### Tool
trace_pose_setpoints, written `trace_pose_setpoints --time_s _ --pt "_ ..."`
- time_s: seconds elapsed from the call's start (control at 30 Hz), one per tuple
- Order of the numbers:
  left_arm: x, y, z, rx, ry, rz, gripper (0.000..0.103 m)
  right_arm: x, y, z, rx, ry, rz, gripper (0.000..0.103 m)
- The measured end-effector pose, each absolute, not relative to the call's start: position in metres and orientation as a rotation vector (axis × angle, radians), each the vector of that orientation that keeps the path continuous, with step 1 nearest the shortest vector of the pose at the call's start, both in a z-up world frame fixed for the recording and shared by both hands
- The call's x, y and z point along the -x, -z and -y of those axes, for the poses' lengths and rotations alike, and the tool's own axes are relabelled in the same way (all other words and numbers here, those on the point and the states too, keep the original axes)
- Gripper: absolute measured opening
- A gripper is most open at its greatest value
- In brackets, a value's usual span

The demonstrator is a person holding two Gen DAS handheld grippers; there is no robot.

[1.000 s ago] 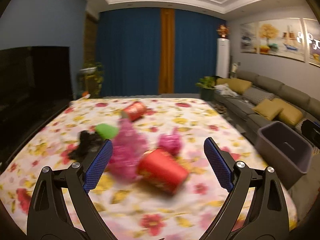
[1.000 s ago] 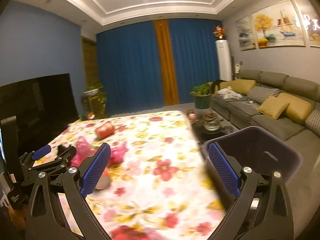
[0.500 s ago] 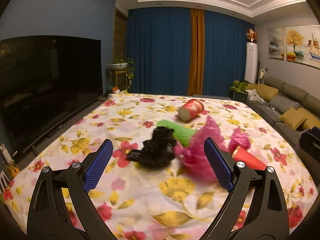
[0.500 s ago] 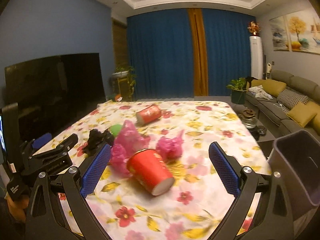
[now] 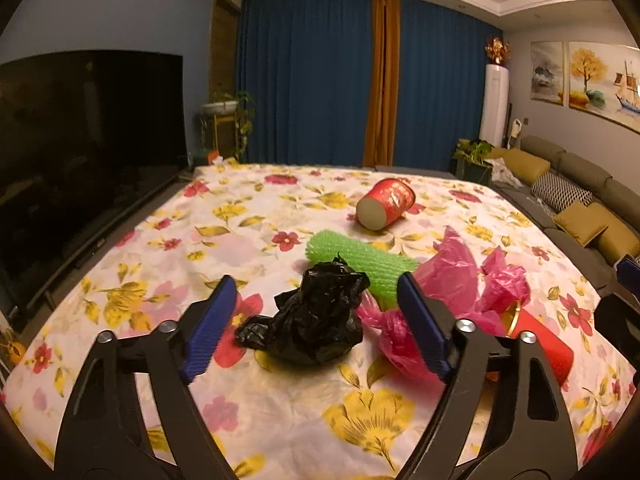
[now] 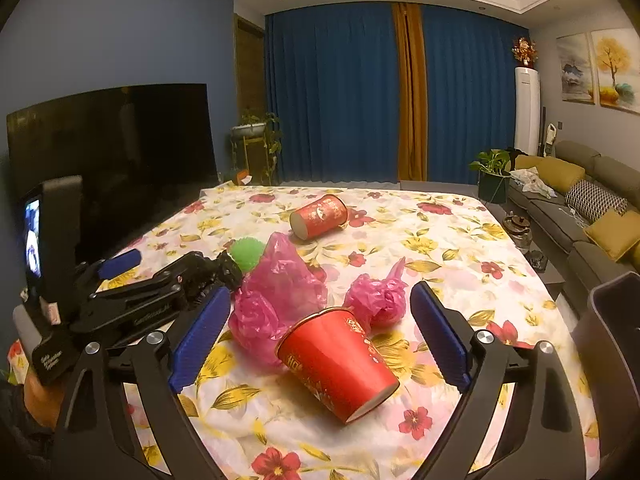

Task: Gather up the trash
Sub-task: 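Grasp the black plastic bag with the left tool while the right tool grasps the pink bag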

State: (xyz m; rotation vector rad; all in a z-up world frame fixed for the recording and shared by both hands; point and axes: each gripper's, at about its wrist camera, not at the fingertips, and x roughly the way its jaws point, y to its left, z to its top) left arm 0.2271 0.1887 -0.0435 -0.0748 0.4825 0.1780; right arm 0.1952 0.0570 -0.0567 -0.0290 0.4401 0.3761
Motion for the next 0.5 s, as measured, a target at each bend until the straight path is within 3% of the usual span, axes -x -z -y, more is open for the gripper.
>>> trace_pose_setpoints --time_s 0.17,0.4,0.5 --pt "-0.244 0.058 -0.195 0.112 -0.148 -0.543 0.051 -0.207 0.065 -0.062 0.027 -0.383 -0.474 0.085" --pt "-0.252 0.068 -0.205 0.176 -0.098 -0.583 0.007 -0.222 0.071 -0.077 0.05 -0.394 -0.505 0.083" --pt "-0.245 0.066 -0.21 0.207 -0.104 -0.557 0.002 -0.228 0.072 -0.086 0.06 -0.402 -0.518 0.081"
